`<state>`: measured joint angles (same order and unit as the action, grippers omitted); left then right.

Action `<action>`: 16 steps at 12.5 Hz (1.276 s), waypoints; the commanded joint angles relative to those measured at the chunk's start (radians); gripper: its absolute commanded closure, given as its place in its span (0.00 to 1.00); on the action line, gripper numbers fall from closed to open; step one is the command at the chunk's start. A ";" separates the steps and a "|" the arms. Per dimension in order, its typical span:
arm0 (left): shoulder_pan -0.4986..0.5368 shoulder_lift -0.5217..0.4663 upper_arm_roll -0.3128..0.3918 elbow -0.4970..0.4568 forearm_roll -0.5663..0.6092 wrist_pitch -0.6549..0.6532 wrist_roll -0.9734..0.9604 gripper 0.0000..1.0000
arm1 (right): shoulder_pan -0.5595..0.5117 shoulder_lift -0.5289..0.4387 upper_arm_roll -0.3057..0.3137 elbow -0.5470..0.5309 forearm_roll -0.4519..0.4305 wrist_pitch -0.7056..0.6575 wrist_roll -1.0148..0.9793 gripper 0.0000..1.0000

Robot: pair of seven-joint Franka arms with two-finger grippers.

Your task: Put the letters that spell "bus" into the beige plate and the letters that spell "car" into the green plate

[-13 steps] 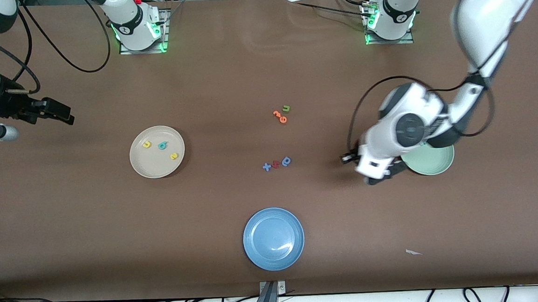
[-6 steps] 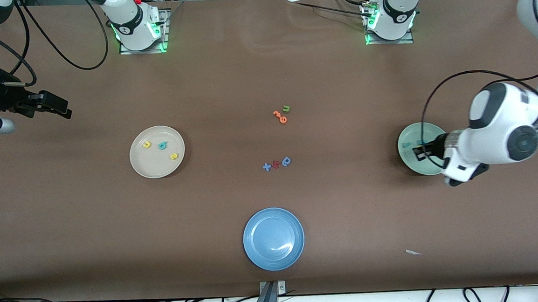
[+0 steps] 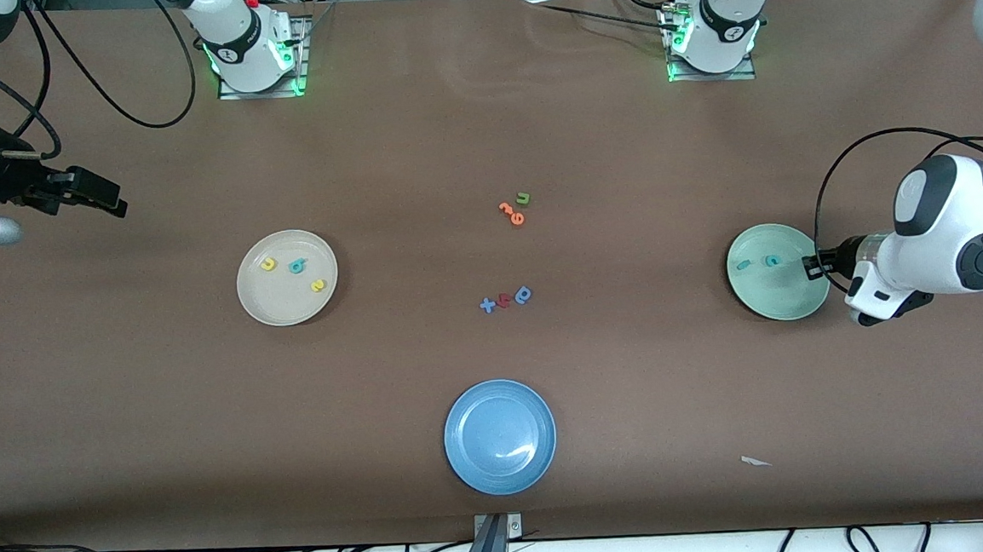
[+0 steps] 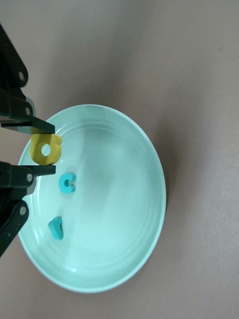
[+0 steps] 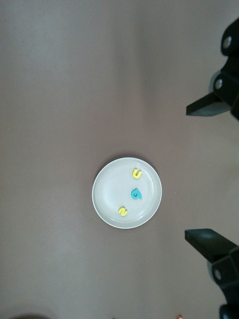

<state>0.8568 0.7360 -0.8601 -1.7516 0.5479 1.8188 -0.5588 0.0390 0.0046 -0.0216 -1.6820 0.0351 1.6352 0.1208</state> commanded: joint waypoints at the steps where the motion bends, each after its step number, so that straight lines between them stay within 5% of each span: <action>1: 0.008 0.010 0.028 -0.051 0.029 0.084 0.020 0.71 | -0.010 -0.021 0.009 -0.018 -0.006 -0.003 0.002 0.00; 2: 0.010 0.008 0.038 -0.072 0.038 0.118 0.020 0.62 | -0.010 -0.021 0.009 -0.019 -0.006 -0.005 0.002 0.00; 4: 0.011 0.002 0.041 -0.069 0.050 0.122 0.020 0.01 | -0.010 -0.020 0.008 -0.019 -0.007 -0.003 0.002 0.00; 7: 0.013 -0.053 0.032 -0.020 0.044 0.096 0.023 0.00 | -0.010 -0.020 0.008 -0.019 -0.007 -0.005 0.002 0.00; 10: 0.013 -0.165 0.006 0.067 0.002 -0.065 0.140 0.00 | -0.010 -0.020 0.008 -0.018 -0.007 -0.005 0.002 0.00; 16: 0.002 -0.210 -0.060 0.433 -0.109 -0.457 0.290 0.00 | -0.010 -0.012 0.008 -0.013 -0.009 -0.001 0.002 0.00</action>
<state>0.8670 0.5145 -0.8909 -1.4329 0.4669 1.4641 -0.3085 0.0389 0.0049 -0.0215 -1.6844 0.0346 1.6353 0.1208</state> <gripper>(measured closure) 0.000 0.000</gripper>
